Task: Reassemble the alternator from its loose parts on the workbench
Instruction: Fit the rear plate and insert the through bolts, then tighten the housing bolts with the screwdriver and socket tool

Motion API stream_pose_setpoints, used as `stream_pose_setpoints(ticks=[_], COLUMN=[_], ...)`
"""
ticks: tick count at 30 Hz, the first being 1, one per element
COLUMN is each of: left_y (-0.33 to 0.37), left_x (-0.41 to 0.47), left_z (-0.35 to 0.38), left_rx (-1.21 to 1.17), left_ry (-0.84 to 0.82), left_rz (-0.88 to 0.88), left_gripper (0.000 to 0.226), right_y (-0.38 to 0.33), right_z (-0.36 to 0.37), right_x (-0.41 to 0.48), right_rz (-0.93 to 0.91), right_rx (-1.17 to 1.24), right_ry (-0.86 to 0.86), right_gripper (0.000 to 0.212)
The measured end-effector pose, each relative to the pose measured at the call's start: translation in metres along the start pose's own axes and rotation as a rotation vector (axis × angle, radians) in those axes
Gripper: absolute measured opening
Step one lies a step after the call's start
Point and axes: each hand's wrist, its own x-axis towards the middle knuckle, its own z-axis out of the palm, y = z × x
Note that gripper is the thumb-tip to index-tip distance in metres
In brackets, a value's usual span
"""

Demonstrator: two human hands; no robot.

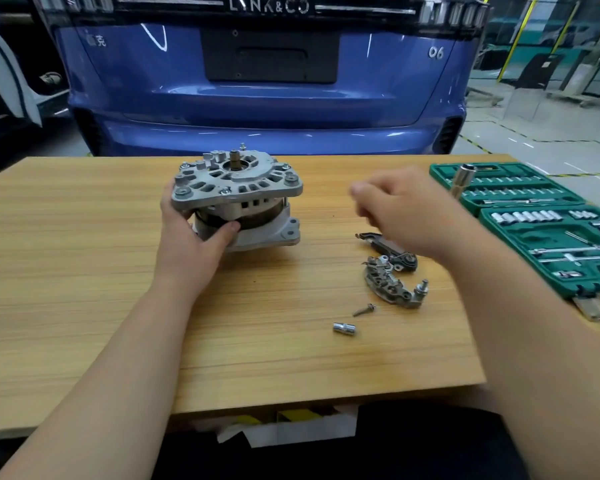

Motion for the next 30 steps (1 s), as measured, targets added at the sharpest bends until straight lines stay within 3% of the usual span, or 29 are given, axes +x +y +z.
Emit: stream_pose_setpoints(ticks=[2, 4, 5, 6, 8, 12, 14, 16, 18, 21, 23, 26, 30], left_y=[-0.004, -0.007, -0.007, -0.006, 0.001, 0.027, 0.045, 0.061, 0.074, 0.084, 0.086, 0.081, 0.079], left_x=[0.002, 0.002, 0.001, -0.002, -0.007, -0.029, -0.064, -0.111, -0.142, -0.145, -0.141, -0.137, -0.122], left_z=[-0.002, -0.006, -0.007, -0.007, -0.003, 0.018, 0.028, 0.036, 0.045, 0.054, 0.057, 0.057, 0.065], left_rx=[0.027, 0.033, 0.039, 0.049, 0.069, 0.224, 0.302, 0.436, 0.574, 0.630, 0.612, 0.550, 0.567], left_ry=[-0.009, -0.005, 0.019, 0.055, 0.096, 0.180, 0.246, 0.062, -0.306, -0.675, -0.748, -0.755, -0.661], left_rz=[-0.009, -0.025, -0.024, -0.016, -0.033, -0.218, -0.232, 0.048, 0.329, 0.428, 0.398, 0.284, 0.210], left_gripper=[0.096, 0.090, 0.083, 0.076, 0.072, 0.090, 0.078, 0.062, 0.055, 0.043, 0.028, 0.017, 0.007], right_y=[0.038, 0.082, 0.104, 0.126, 0.162, 0.177, 0.180, 0.185, 0.191, 0.199, 0.199, 0.186, 0.152], right_z=[-0.027, -0.049, -0.056, -0.060, -0.054, -0.028, -0.026, -0.029, -0.032, -0.034, -0.037, -0.037, -0.019], right_x=[-0.025, -0.033, -0.031, -0.025, -0.007, 0.022, 0.033, 0.040, 0.039, 0.026, 0.012, -0.016, -0.050], right_rz=[0.132, 0.298, 0.384, 0.469, 0.579, 0.670, 0.672, 0.692, 0.718, 0.748, 0.698, 0.417, 0.089], right_rx=[0.282, 0.481, 0.405, 0.182, -0.205, -0.608, -0.745, -0.791, -0.799, -0.712, -0.538, -0.154, 0.061], right_ry=[0.139, 0.414, 0.523, 0.537, 0.372, 0.040, -0.015, -0.057, -0.072, 0.083, 0.298, 0.571, 0.629], right_gripper=[0.040, 0.036, 0.032, 0.026, 0.021, 0.022, 0.018, 0.013, 0.010, 0.017, 0.024, 0.027, 0.030])
